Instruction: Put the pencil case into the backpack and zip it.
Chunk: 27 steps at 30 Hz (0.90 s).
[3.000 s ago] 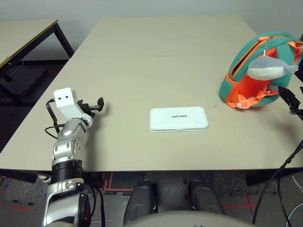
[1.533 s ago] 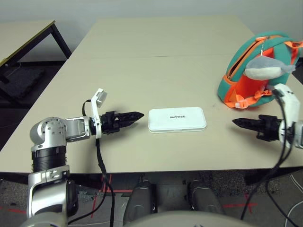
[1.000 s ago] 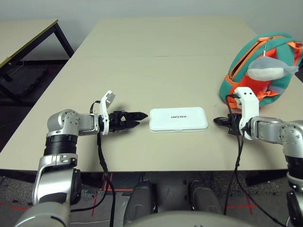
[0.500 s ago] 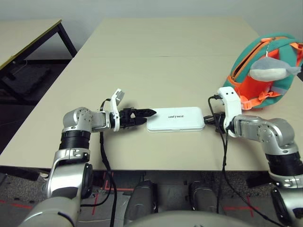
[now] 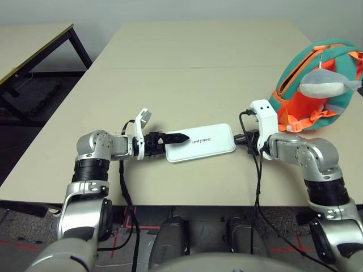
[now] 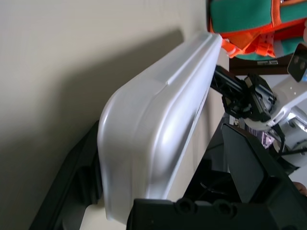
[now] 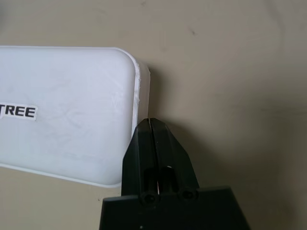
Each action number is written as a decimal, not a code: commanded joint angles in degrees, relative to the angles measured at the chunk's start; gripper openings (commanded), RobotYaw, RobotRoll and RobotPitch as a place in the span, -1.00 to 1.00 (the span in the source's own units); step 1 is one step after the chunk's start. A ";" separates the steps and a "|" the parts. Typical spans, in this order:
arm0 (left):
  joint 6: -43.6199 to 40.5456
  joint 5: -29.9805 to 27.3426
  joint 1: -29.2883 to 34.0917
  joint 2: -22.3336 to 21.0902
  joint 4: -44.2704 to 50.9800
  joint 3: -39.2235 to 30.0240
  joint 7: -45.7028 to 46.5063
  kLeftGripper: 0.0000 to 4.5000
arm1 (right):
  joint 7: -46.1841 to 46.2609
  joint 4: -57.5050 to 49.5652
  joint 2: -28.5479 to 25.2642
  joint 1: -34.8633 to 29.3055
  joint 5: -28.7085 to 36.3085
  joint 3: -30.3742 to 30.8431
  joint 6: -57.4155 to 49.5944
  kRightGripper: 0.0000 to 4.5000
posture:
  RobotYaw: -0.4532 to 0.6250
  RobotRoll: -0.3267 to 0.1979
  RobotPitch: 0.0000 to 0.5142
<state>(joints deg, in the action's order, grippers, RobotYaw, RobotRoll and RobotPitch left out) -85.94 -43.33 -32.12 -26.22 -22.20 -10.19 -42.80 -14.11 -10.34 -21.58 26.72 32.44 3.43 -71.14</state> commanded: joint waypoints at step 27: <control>-2.13 0.42 1.33 0.79 -0.96 2.52 -2.36 -0.22 | -3.27 1.09 1.11 -0.22 -4.09 -0.87 2.65 -1.00 | -0.14 0.25 -0.85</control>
<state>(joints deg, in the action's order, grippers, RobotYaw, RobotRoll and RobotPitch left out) -88.34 -44.68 -31.37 -25.54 -22.77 -9.51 -46.61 -16.64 -9.51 -20.72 26.78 28.73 2.78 -68.99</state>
